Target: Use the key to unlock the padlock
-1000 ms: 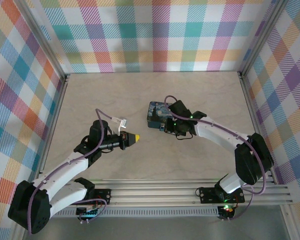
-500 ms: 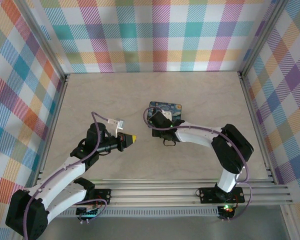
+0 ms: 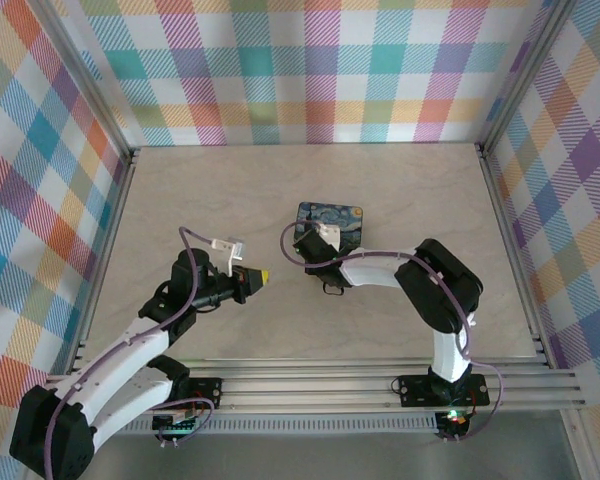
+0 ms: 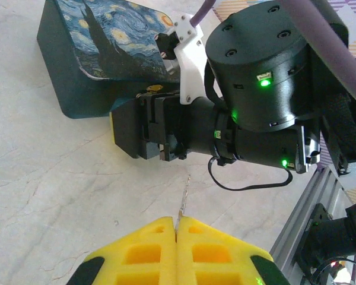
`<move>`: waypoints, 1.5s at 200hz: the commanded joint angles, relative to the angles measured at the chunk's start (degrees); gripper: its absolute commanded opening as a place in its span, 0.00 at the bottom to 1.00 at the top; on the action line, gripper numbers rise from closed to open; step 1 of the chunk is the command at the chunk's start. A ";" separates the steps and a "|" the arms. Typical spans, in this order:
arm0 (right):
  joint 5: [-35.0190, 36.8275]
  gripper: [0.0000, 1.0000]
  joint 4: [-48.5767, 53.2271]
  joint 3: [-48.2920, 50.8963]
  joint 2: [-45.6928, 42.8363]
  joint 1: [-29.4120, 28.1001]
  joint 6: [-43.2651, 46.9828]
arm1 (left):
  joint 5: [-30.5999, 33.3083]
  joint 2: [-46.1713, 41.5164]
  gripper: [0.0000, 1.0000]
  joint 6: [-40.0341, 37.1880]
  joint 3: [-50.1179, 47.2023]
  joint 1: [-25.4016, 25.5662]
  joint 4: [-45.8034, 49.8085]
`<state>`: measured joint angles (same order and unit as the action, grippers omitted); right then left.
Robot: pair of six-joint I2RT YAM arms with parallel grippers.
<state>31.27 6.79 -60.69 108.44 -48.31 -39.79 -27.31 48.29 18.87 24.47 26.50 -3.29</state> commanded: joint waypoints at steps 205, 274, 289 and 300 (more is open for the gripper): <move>-16.04 0.20 16.04 -9.20 -12.88 6.61 15.13 | 4.76 -8.95 0.00 3.69 -1.40 0.56 9.37; -26.79 0.52 37.93 -52.70 15.48 13.27 22.89 | 3.97 6.83 0.00 2.24 9.55 0.41 9.56; -30.74 0.52 40.24 -59.63 21.02 14.70 24.48 | 4.10 9.82 0.00 2.74 10.86 0.47 8.93; -33.14 0.51 41.79 -63.04 23.92 15.51 25.60 | 3.85 11.84 0.00 3.27 11.75 0.46 8.21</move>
<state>6.07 38.76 -116.81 126.58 -34.72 -18.48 -23.03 56.73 21.67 33.56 26.55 6.94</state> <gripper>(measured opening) 0.516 0.045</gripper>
